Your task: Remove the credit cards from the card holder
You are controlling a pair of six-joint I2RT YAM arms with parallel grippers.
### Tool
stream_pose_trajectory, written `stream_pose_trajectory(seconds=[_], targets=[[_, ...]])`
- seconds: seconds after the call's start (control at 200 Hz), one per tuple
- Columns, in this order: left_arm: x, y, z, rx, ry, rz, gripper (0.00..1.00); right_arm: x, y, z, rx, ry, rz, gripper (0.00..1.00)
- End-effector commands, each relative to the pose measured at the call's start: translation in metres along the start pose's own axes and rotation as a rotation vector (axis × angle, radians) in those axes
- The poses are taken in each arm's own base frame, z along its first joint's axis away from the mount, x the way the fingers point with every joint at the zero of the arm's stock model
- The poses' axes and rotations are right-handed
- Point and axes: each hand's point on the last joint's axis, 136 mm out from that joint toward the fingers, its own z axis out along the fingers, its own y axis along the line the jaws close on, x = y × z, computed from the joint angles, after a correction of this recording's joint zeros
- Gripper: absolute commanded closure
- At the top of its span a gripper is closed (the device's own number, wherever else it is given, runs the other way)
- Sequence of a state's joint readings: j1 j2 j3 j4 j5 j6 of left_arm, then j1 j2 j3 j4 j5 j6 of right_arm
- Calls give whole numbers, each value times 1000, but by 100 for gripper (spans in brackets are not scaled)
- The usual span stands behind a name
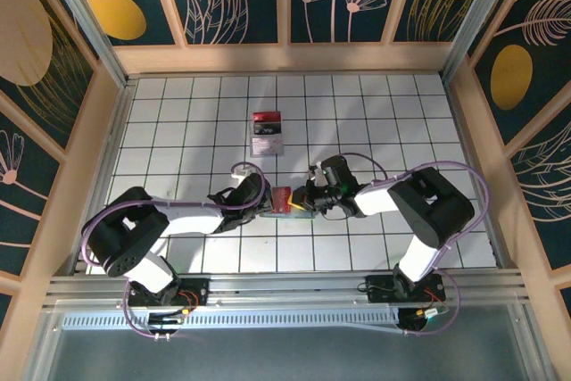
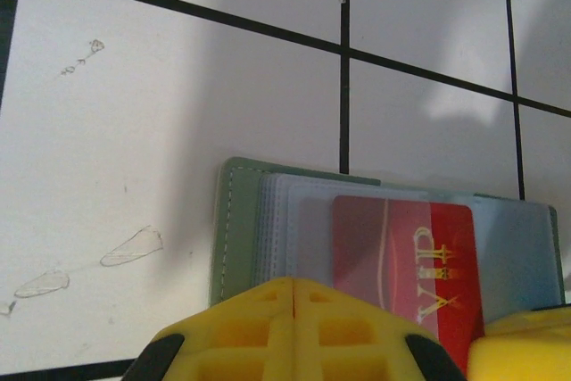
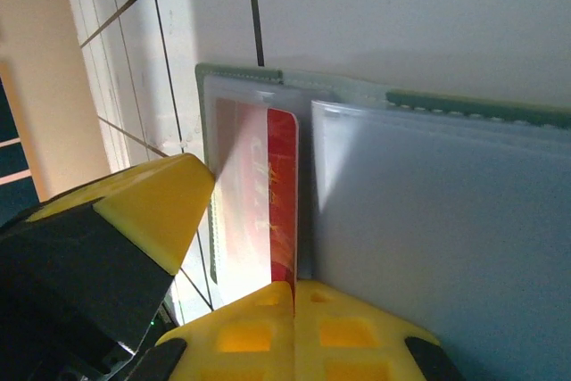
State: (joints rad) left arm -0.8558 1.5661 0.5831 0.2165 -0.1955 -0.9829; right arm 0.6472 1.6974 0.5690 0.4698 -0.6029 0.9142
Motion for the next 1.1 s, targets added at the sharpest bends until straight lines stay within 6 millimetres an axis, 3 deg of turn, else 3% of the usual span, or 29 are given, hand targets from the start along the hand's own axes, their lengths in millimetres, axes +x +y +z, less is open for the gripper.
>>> stream_pose_trajectory(seconds=[0.0, 0.165, 0.626, 0.896, 1.096], targets=[[23, 26, -4, -78, 83, -3, 100, -4, -12, -10, 70, -28, -20, 100], [21, 16, -7, -42, 79, -8, 100, -8, -17, -17, 111, -37, -39, 100], [2, -34, -20, 107, 52, 51, 98, -13, -4, -19, 82, -39, -69, 100], [23, -21, 1, 65, 126, 74, 100, -14, 2, -19, 63, -42, -76, 100], [34, -16, 11, 42, 166, 94, 100, -13, 14, -20, 7, -43, -91, 93]])
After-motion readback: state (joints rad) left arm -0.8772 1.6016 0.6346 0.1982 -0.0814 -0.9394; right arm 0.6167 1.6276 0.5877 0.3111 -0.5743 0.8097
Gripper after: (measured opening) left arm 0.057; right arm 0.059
